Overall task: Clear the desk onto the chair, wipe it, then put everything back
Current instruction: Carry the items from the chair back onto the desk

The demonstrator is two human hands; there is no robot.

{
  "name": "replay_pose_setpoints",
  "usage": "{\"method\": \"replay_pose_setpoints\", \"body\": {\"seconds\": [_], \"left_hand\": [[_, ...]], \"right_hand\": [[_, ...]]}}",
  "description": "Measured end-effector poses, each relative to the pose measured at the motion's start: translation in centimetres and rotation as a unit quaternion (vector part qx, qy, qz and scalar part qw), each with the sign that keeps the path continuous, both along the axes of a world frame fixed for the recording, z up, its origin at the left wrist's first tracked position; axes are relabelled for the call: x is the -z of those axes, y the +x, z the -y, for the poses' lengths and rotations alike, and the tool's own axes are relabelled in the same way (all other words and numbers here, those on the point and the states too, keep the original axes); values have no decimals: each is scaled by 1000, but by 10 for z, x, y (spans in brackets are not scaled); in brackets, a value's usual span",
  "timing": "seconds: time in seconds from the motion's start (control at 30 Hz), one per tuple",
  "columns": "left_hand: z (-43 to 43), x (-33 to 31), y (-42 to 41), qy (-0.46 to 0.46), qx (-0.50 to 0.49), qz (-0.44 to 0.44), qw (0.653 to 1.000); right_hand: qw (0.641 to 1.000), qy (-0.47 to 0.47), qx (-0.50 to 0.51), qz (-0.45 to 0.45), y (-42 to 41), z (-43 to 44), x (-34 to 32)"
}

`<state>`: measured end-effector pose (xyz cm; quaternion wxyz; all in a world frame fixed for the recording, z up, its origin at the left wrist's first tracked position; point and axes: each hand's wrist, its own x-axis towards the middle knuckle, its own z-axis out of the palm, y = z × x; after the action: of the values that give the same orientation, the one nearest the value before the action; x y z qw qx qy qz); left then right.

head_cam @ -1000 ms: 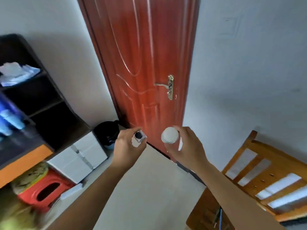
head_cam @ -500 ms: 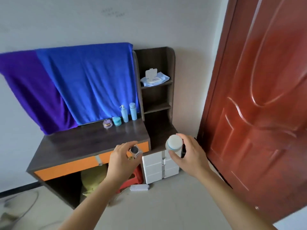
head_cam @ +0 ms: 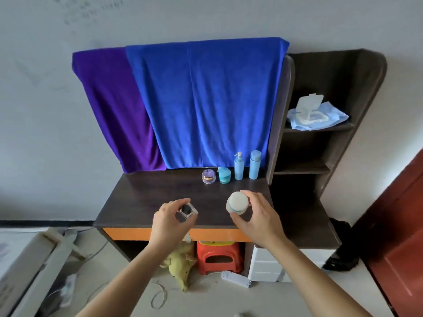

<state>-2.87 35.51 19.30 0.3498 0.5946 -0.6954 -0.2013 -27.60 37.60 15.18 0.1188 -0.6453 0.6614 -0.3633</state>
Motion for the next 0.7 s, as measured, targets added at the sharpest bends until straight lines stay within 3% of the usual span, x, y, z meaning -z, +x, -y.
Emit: {"method": "replay_pose_setpoints", "body": {"seconds": [0.4, 0.7], "left_hand": [[193, 15, 33, 41, -66, 26, 997], [338, 92, 95, 102, 9, 66, 993]], "right_hand": [[994, 67, -88, -2, 46, 231, 10], [985, 174, -6, -9, 106, 325, 69]]}}
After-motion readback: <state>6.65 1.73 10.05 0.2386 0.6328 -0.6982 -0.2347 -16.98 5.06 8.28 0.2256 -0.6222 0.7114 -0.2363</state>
